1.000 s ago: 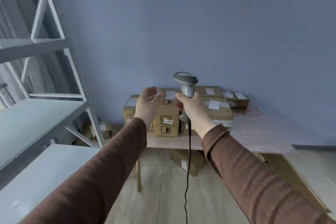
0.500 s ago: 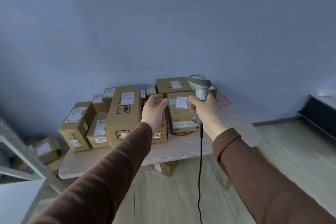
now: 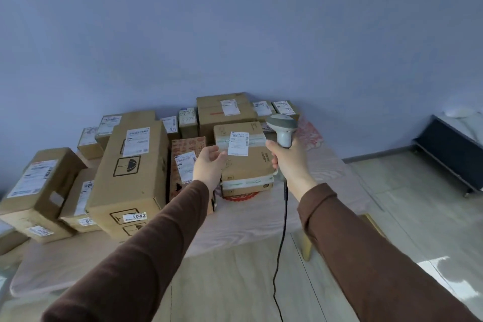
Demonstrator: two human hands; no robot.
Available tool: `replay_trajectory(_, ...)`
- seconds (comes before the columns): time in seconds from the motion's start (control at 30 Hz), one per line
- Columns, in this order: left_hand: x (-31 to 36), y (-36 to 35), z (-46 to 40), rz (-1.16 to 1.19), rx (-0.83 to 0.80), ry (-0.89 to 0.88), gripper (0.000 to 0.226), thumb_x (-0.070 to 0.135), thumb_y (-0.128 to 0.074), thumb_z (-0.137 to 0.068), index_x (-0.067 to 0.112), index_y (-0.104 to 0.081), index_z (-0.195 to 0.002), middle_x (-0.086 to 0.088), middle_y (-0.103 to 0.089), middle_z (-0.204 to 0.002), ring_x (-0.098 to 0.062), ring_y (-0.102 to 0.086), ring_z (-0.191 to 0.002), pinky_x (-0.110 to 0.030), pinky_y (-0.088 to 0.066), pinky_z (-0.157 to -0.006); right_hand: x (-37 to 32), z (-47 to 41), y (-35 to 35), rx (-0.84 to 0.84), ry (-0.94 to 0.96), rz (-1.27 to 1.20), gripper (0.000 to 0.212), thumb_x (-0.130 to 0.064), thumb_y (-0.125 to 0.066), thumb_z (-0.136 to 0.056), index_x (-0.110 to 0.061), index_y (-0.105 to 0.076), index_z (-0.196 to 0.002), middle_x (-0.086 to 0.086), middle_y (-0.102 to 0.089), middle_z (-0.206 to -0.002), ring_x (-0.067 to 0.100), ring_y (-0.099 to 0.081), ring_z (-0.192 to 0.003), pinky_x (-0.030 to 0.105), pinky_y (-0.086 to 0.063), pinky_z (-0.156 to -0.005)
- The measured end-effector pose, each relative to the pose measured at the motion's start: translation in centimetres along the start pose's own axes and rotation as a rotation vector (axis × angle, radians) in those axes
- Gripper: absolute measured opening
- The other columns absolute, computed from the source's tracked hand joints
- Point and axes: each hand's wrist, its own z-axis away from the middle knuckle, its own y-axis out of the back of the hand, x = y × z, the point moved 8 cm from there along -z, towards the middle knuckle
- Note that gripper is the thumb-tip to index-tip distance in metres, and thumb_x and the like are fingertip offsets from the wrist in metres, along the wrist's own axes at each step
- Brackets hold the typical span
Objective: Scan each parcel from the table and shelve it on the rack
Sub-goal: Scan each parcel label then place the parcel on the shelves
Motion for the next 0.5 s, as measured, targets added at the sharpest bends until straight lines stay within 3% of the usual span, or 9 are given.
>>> replay_trajectory(0.13,-2.5,-2.2,-3.4,-0.029,0.034,0.074,0.061,0.031,-0.058,-0.105,0.011,-0.037,-0.158,-0.008,-0.048,-0.157,-0.022,-0.05,-0.139,-0.026,-0.037,-0.105,4.2,-5.5,-0.3,-0.045,-0.058,-0.01,0.017,-0.015,-0.073,-0.093,-0.009,-0.061,-0.104,0.001,-0.062,-0.075,0.012,-0.059,-0.058,0.022,-0.052,-0.052)
replay_trajectory(0.3,-6.4,-4.8,-7.4,-0.035,0.043,0.179,0.074,0.035,-0.056,-0.106,0.014,-0.018,-0.165,-0.008,-0.026,-0.17,-0.026,-0.029,-0.155,-0.039,-0.028,-0.124,9.1,-11.5,0.1,-0.048,-0.076,0.074,0.018,-0.019,-0.075,-0.09,-0.014,-0.061,-0.1,0.003,-0.066,-0.087,0.022,-0.065,-0.08,0.039,-0.055,-0.077)
replay_trajectory(0.5,-10.4,-6.8,-10.3,0.025,0.067,0.311,0.081,0.049,-0.056,-0.103,0.02,-0.016,-0.166,-0.005,-0.029,-0.169,-0.027,-0.032,-0.154,-0.042,-0.029,-0.125,13.5,-15.5,1.1,-0.052,-0.139,0.142,0.025,-0.019,-0.075,-0.092,-0.01,-0.055,-0.103,0.003,-0.06,-0.089,0.02,-0.058,-0.081,0.029,-0.044,-0.067)
